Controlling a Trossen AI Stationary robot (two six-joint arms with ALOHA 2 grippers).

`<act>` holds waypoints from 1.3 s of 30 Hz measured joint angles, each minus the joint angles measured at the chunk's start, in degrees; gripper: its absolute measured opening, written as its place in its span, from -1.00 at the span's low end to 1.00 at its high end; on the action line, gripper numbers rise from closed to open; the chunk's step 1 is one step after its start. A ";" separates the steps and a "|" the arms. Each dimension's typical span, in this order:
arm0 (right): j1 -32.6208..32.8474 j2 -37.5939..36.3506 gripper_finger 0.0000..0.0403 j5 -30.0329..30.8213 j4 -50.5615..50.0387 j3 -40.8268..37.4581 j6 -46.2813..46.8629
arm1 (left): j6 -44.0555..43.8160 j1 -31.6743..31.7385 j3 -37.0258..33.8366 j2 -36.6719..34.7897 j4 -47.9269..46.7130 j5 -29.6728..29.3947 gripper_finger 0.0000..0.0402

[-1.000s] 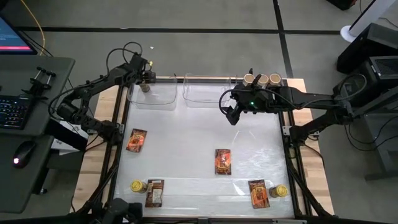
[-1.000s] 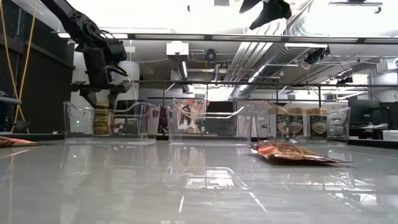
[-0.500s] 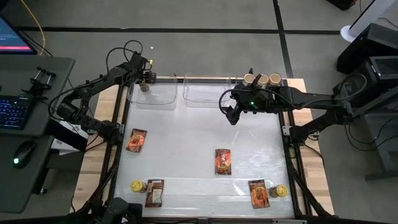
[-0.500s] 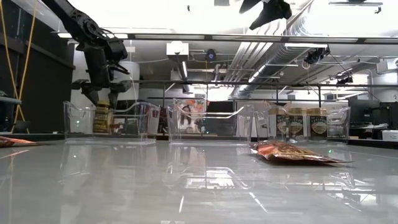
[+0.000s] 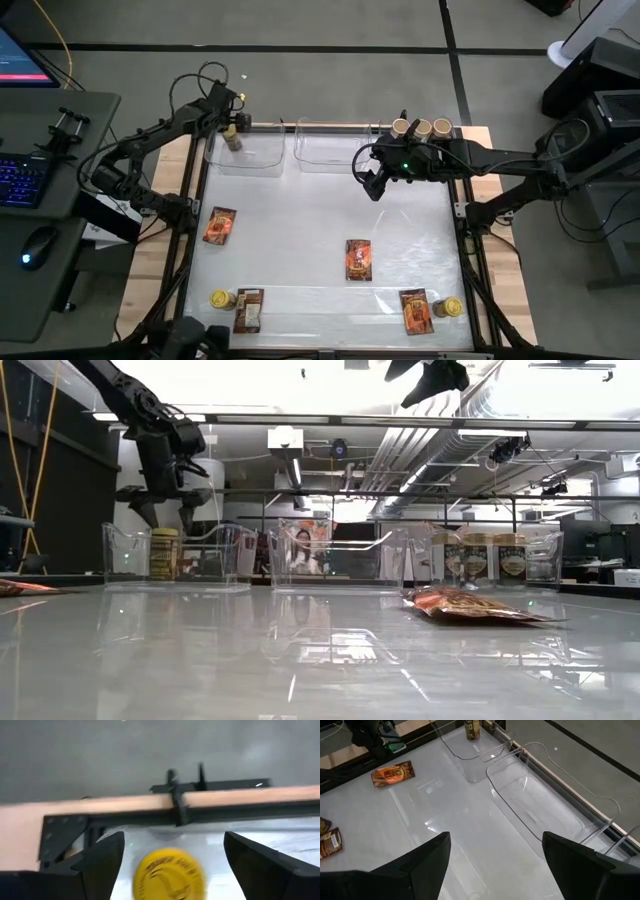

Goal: Sort spices by type
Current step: Put the left yellow seasoning into the left transparent bin

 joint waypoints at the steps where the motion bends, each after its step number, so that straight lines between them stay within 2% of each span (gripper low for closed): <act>1: 0.00 0.00 0.52 0.00 0.00 0.00 0.02 | 0.15 0.00 0.75 -0.02 0.17 1.05 0.64; 4: 0.00 0.00 0.52 0.00 0.05 0.00 0.01 | 2.12 0.00 4.20 -0.02 0.12 6.22 0.65; 10: 0.00 0.00 0.52 0.09 1.80 0.00 -0.22 | -1.32 -1.09 12.37 -0.07 -2.22 16.62 0.65; 15: -0.07 0.00 0.52 2.98 2.96 0.00 -2.01 | -1.81 -7.22 14.21 -1.17 -0.22 24.97 0.65; 19: -0.93 0.00 0.52 6.57 2.98 0.00 -2.56 | 1.56 -18.01 14.26 -2.42 1.28 26.67 0.65; 23: -2.62 0.00 0.52 7.06 3.02 0.00 -2.58 | 3.19 -31.68 14.23 -2.89 -0.45 26.45 0.65; 27: -5.08 0.00 0.52 6.49 3.82 0.00 -4.71 | 1.21 -45.92 14.23 -3.71 -6.71 26.22 0.65; 32: -7.86 0.00 0.52 0.25 5.75 0.00 -7.49 | -8.74 -62.36 14.21 -7.24 -16.72 19.53 0.65; 39: -7.63 0.00 0.52 -12.99 9.94 0.00 -4.93 | -25.29 -83.76 14.21 -13.52 -30.74 13.38 0.65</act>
